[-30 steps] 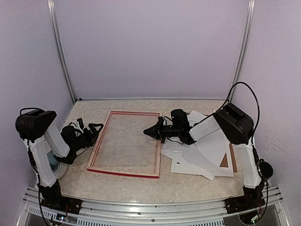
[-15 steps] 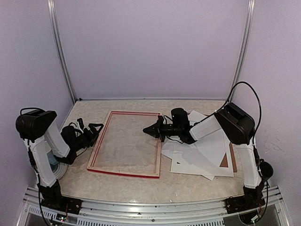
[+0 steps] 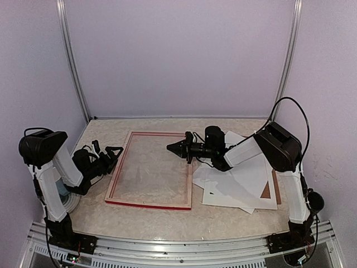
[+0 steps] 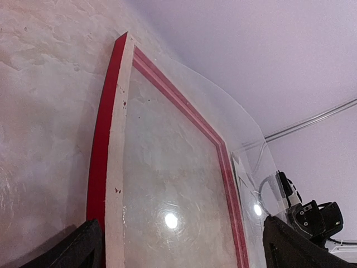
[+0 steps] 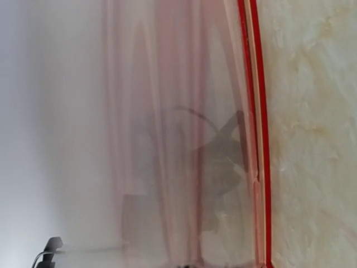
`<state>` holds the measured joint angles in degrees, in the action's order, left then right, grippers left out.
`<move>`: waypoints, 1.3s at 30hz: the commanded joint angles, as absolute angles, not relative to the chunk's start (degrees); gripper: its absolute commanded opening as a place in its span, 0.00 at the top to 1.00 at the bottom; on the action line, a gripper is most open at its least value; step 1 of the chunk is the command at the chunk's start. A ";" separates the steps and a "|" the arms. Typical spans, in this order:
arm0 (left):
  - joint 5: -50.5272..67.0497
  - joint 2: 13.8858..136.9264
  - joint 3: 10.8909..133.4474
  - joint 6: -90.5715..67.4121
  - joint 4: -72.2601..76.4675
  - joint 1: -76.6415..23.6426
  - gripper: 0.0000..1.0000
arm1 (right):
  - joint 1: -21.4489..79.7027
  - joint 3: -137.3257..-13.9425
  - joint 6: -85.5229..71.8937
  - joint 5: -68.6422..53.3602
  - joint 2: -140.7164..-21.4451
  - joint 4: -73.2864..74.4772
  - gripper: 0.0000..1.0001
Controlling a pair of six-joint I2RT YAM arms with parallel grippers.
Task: Put the photo into the frame
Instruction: Place the glass panel at the frame body.
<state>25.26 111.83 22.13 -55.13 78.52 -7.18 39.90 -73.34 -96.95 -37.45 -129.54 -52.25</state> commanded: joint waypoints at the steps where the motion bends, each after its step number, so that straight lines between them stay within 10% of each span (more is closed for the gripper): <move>1: 27.57 113.43 21.44 -56.06 76.36 -7.92 0.01 | 40.89 -74.03 -98.66 -38.58 -130.36 -56.30 1.00; 39: 27.72 113.78 21.40 -56.41 76.74 -8.00 0.01 | 40.31 -71.74 -91.42 -40.52 -128.21 -48.15 1.00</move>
<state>25.50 112.05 22.13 -55.55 78.98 -7.20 39.62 -70.57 -92.42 -38.15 -129.36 -48.73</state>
